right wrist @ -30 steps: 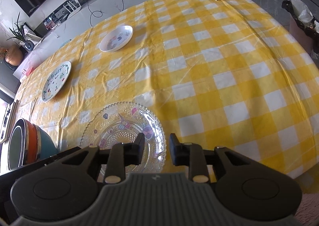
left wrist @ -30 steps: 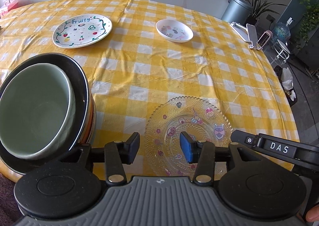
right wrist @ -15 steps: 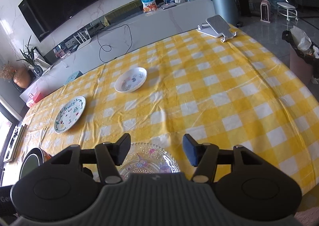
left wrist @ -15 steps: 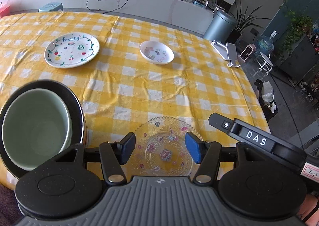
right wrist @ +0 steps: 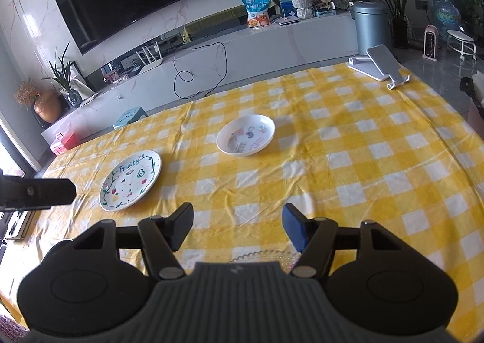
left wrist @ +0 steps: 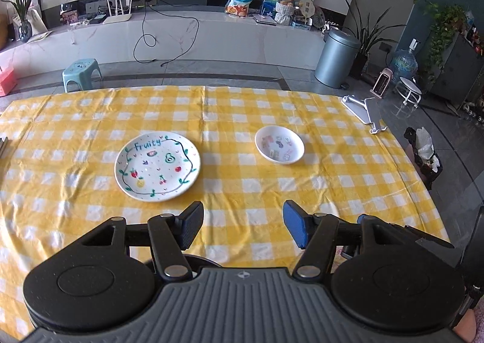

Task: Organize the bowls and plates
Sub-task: 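Move both grippers to the rim of the white 'Fruity' plate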

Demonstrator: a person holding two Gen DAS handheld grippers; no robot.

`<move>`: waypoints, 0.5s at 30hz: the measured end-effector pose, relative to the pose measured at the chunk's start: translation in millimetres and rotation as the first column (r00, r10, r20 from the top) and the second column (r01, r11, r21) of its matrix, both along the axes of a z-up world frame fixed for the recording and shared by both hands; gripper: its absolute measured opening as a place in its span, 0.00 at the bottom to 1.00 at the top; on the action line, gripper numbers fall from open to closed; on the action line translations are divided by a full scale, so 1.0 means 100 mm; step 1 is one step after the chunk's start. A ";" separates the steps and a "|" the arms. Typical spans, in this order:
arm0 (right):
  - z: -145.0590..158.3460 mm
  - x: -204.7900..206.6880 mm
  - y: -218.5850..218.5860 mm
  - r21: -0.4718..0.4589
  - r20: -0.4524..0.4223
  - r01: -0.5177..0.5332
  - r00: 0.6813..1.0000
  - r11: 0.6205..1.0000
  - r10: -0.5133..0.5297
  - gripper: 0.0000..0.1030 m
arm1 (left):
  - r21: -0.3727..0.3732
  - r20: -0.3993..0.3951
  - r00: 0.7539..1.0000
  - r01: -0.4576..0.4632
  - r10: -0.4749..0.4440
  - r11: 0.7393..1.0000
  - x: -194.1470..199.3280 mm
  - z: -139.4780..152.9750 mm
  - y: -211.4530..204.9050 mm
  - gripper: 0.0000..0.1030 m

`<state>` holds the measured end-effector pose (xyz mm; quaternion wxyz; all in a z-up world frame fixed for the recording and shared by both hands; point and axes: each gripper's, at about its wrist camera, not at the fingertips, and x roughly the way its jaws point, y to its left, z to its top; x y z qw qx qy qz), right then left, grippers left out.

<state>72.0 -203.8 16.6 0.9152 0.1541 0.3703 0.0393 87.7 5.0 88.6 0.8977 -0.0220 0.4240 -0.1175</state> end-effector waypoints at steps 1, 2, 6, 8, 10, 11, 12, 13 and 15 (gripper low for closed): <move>-0.01 0.03 0.04 0.001 -0.005 -0.002 1.000 1.000 0.002 0.63 | 0.008 0.003 1.000 -0.004 0.004 1.000 0.06 0.01 0.08 0.70; -0.03 0.06 0.06 0.016 -0.009 0.000 1.000 1.000 0.000 0.63 | 0.021 0.009 1.000 -0.012 0.012 1.000 0.12 0.01 0.17 0.70; -0.07 0.27 0.21 0.029 -0.032 -0.036 0.999 0.999 0.037 0.63 | 0.094 0.022 0.999 -0.041 0.039 0.995 0.38 -0.03 0.46 0.70; -0.09 0.40 0.32 0.026 -0.040 -0.059 0.997 0.998 0.060 0.63 | 0.112 0.027 0.999 -0.039 0.036 0.993 0.48 -0.09 0.56 0.70; -0.12 0.51 0.41 0.043 -0.048 -0.077 0.996 0.996 0.079 0.63 | 0.123 0.024 0.999 -0.035 0.033 0.992 0.61 -0.18 0.69 0.70; -0.14 0.58 0.45 0.056 -0.054 -0.087 0.995 0.995 0.090 0.63 | 0.125 0.021 0.999 -0.037 0.034 0.991 0.66 -0.23 0.73 0.70; -0.16 0.67 0.51 0.068 -0.061 -0.100 0.993 0.993 0.105 0.63 | 0.126 0.018 0.999 -0.035 0.033 0.991 0.73 -0.29 0.78 0.69; -0.18 0.75 0.56 0.074 -0.064 -0.114 0.991 0.991 0.118 0.63 | 0.127 0.018 0.999 -0.032 0.030 0.991 0.78 -0.34 0.83 0.68; -0.21 0.91 0.67 0.079 -0.059 -0.145 0.987 0.986 0.150 0.62 | 0.126 0.014 0.999 -0.037 0.036 0.991 0.89 -0.43 0.93 0.68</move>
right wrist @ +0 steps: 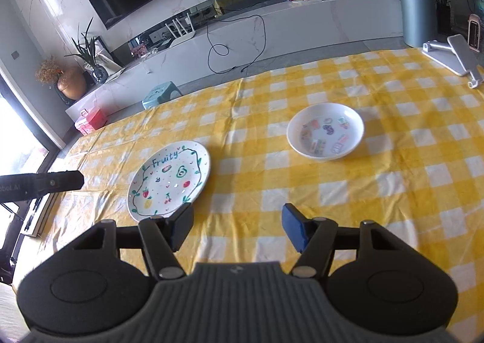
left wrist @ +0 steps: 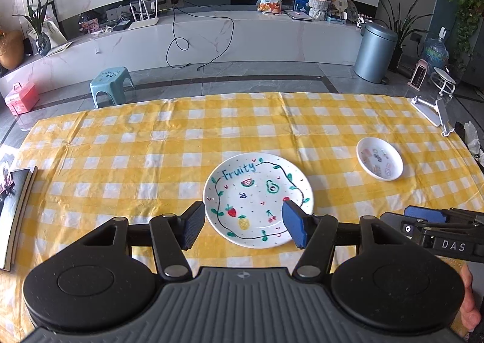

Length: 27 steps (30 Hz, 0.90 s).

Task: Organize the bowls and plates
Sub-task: 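Move both grippers to the rim of the white 'Fruity' plate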

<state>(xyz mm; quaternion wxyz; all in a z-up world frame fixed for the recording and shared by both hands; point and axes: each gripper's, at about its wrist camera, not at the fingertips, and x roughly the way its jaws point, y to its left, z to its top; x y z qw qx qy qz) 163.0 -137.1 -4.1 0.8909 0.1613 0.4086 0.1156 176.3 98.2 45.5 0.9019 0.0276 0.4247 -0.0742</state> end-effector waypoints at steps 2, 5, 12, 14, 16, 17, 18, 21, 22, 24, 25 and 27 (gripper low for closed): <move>-0.03 0.16 0.10 0.013 0.005 -0.034 0.999 0.999 0.034 0.58 | -0.012 -0.005 1.000 -0.014 0.014 1.000 0.09 -0.08 0.10 0.67; -0.10 0.40 0.20 0.057 -0.012 -0.069 0.998 0.996 0.070 0.54 | -0.045 -0.031 0.999 -0.028 0.027 0.999 0.24 -0.21 0.27 0.61; -0.29 0.79 0.35 0.106 -0.072 -0.095 0.992 0.990 0.103 0.42 | -0.181 -0.082 0.991 -0.121 0.108 0.976 0.44 -0.55 0.58 0.46; -0.39 0.87 0.34 0.130 -0.101 -0.081 0.990 0.988 0.094 0.40 | -0.206 -0.104 0.987 -0.144 0.125 0.968 0.47 -0.64 0.64 0.42; -0.48 0.92 0.32 0.151 -0.128 -0.067 0.988 0.986 0.087 0.37 | -0.236 -0.134 0.981 -0.166 0.137 0.958 0.48 -0.72 0.70 0.39; -0.52 0.94 0.30 0.158 -0.140 -0.058 0.987 0.986 0.081 0.35 | -0.245 -0.141 0.980 -0.174 0.142 0.954 0.48 -0.75 0.72 0.39; -0.55 0.96 0.29 0.163 -0.149 -0.051 0.986 0.985 0.075 0.32 | -0.250 -0.146 0.978 -0.182 0.148 0.951 0.49 -0.77 0.73 0.38; -0.63 1.00 0.26 0.193 -0.177 -0.030 0.982 0.981 0.064 0.27 | -0.264 -0.168 0.972 -0.208 0.167 0.942 0.50 -0.85 0.78 0.34; -0.64 1.01 0.25 0.201 -0.177 -0.024 0.982 0.979 0.060 0.27 | -0.279 -0.173 0.970 -0.217 0.173 0.935 0.49 -0.87 0.80 0.33; -0.65 1.02 0.25 0.213 -0.178 -0.018 0.982 0.977 0.057 0.27 | -0.307 -0.175 0.966 -0.236 0.189 0.922 0.50 -0.89 0.83 0.33; -0.65 1.03 0.26 0.218 -0.178 -0.018 0.982 0.976 0.058 0.27 | -0.311 -0.174 0.966 -0.239 0.192 0.920 0.50 -0.89 0.84 0.32; -0.66 1.04 0.27 0.224 -0.175 -0.021 0.983 0.974 0.061 0.26 | -0.327 -0.179 0.965 -0.243 0.193 0.913 0.52 -0.91 0.84 0.29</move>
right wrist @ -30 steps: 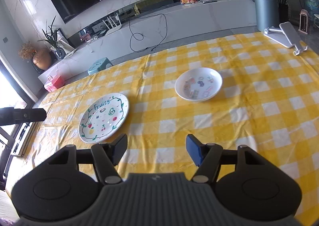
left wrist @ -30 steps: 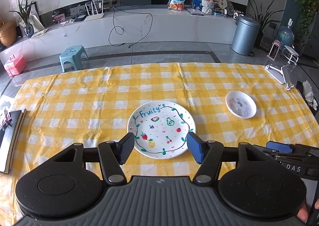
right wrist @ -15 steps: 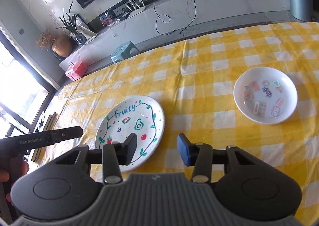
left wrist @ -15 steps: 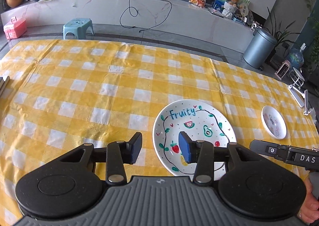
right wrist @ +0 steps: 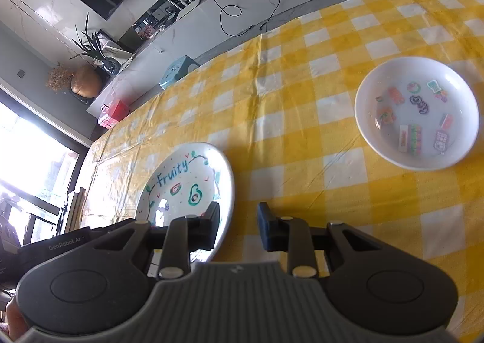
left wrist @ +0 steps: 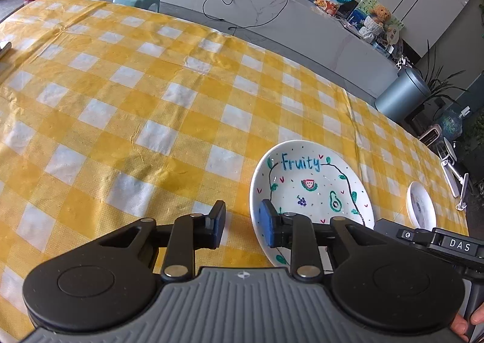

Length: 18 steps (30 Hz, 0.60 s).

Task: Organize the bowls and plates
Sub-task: 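Move both grippers to the rim of the white 'Fruity' plate, then close both grippers on the 'Fruity' plate rim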

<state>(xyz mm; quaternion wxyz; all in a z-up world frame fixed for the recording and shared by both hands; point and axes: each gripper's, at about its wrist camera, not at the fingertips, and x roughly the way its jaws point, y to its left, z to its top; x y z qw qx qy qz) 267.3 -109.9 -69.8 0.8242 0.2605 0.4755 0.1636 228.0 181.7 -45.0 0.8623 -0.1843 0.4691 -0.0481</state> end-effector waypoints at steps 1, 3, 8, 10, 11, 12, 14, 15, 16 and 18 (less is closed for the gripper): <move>0.00 0.00 0.01 0.000 0.003 -0.001 1.000 1.000 0.001 0.25 | -0.010 -0.004 1.000 0.001 -0.001 1.000 0.00 0.00 -0.01 0.28; -0.01 0.01 0.03 0.005 0.003 -0.003 1.000 1.000 0.003 0.23 | -0.021 -0.009 1.000 0.001 -0.001 1.000 0.02 -0.01 -0.03 0.25; -0.05 0.05 0.03 0.039 -0.002 0.007 1.000 0.999 -0.007 0.20 | -0.026 -0.013 1.000 0.002 -0.003 1.000 0.07 -0.03 -0.10 0.14; -0.06 0.05 0.03 0.050 -0.003 0.009 1.000 0.999 -0.009 0.20 | -0.023 -0.012 1.000 -0.005 0.004 1.000 0.07 -0.03 -0.11 0.14; -0.07 0.05 0.03 0.058 -0.005 0.011 1.000 0.998 -0.011 0.19 | -0.024 -0.013 1.000 -0.006 0.005 1.000 0.06 -0.03 -0.11 0.14; -0.07 0.06 0.03 0.064 -0.007 0.012 1.000 0.998 -0.012 0.17 | -0.024 -0.014 1.000 -0.006 0.006 1.000 0.06 -0.04 -0.11 0.14; -0.10 0.07 0.05 0.077 -0.018 0.013 1.000 0.997 -0.012 0.12 | -0.020 -0.013 1.000 -0.008 0.007 1.000 0.06 -0.03 -0.12 0.14; -0.09 0.06 0.05 0.074 -0.018 0.020 1.000 0.997 -0.019 0.10 | -0.019 -0.015 1.000 -0.010 0.010 1.000 0.06 -0.03 -0.12 0.14; -0.09 0.06 0.05 0.069 -0.019 0.023 1.000 0.997 -0.022 0.09 | -0.018 -0.017 1.000 -0.011 0.011 1.000 0.06 -0.03 -0.12 0.14; -0.07 0.06 0.04 0.062 -0.027 0.028 0.999 0.998 -0.026 0.06 | -0.014 -0.015 1.000 -0.005 0.005 1.000 0.05 -0.02 -0.14 0.13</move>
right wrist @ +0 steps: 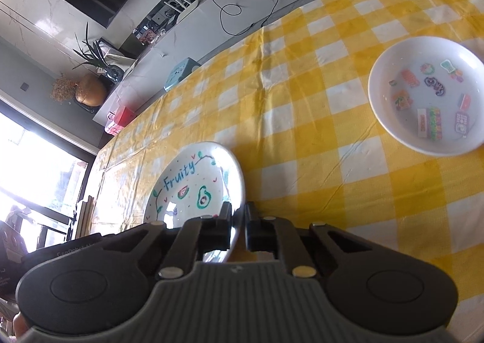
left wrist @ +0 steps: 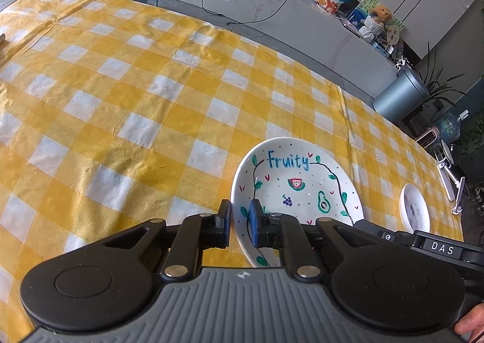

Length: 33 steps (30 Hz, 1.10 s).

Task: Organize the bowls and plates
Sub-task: 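Close both grippers on the 'Fruity' plate rim, then lift the 'Fruity' plate with both grippers and carry it onto the glass plate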

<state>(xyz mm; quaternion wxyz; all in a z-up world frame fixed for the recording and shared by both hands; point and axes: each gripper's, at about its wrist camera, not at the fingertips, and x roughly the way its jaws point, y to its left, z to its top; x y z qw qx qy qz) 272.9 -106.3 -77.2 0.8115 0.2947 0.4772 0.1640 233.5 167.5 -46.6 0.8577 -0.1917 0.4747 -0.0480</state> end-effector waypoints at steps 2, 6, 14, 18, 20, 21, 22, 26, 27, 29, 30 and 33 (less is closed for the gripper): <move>0.01 -0.01 -0.04 0.011 -0.010 0.011 1.000 1.000 -0.011 0.06 | 0.000 0.007 1.000 0.008 -0.008 1.000 -0.01 0.03 -0.01 0.13; 0.08 -0.03 -0.08 0.014 -0.021 0.020 1.000 1.000 -0.020 0.06 | -0.007 0.016 1.000 0.012 -0.012 1.000 -0.05 0.10 -0.04 0.13; 0.30 -0.20 -0.25 0.021 -0.014 0.041 0.999 0.999 -0.041 0.06 | 0.003 0.028 0.997 0.072 -0.072 0.997 -0.17 0.36 -0.22 0.13; 0.41 -0.34 -0.38 0.035 -0.019 0.068 0.998 0.997 -0.067 0.06 | 0.028 0.038 0.995 0.095 -0.096 0.995 -0.27 0.54 -0.37 0.13; 0.48 -0.44 -0.45 0.032 -0.018 0.082 0.997 0.996 -0.081 0.06 | 0.041 0.048 0.993 0.108 -0.110 0.993 -0.34 0.64 -0.47 0.13; 0.52 -0.49 -0.49 0.032 -0.014 0.088 0.996 0.996 -0.088 0.06 | 0.047 0.052 0.992 0.113 -0.115 0.992 -0.38 0.68 -0.52 0.13; 0.55 -0.54 -0.53 0.034 -0.010 0.094 0.996 0.995 -0.094 0.06 | 0.052 0.057 0.991 0.119 -0.122 0.991 -0.42 0.72 -0.57 0.13; 0.72 -0.80 -0.71 0.036 0.006 0.121 0.993 0.992 -0.122 0.06 | 0.045 0.062 0.988 0.138 -0.140 0.989 -0.61 0.85 -0.75 0.13; 0.77 -0.88 -0.76 0.032 0.010 0.127 0.992 0.991 -0.127 0.06 | 0.040 0.067 0.987 0.145 -0.147 0.989 -0.67 0.89 -0.80 0.13; 0.85 -1.04 -0.88 0.037 0.018 0.137 0.990 0.990 -0.137 0.06 | 0.034 0.075 0.984 0.160 -0.162 0.987 -0.79 0.95 -0.90 0.13; 0.88 -1.10 -0.93 0.039 0.019 0.141 0.990 0.989 -0.141 0.06 | 0.031 0.077 0.983 0.166 -0.168 0.986 -0.85 0.98 -0.96 0.13; 0.94 -1.35 -1.15 0.045 0.018 0.165 0.986 0.985 -0.166 0.06 | 0.034 0.083 0.978 0.188 -0.190 0.982 -1.04 1.05 -1.17 0.13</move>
